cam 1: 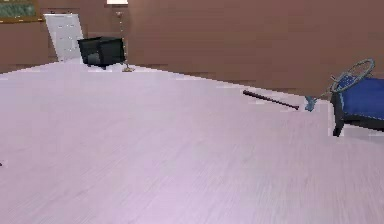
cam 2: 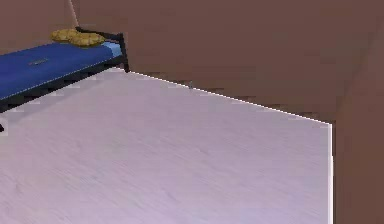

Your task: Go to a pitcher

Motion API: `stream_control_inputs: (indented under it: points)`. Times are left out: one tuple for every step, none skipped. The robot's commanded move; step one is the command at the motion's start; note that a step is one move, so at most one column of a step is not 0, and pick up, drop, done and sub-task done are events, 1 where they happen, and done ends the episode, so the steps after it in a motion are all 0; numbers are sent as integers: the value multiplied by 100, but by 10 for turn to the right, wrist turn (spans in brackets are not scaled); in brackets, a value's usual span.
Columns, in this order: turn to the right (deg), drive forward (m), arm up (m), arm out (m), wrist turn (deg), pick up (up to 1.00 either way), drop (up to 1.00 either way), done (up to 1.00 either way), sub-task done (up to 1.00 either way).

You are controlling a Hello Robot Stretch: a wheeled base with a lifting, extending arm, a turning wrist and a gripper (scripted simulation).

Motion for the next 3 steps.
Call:
stream_control_inputs:
  points:
    - [270, 0, 0, 0, 0, 0, 0, 0, 0]
    - [0, 5, 0, 0, 0, 0, 0, 0, 0]
    - [-450, 0, 0, 0, 0, 0, 0, 0, 0]
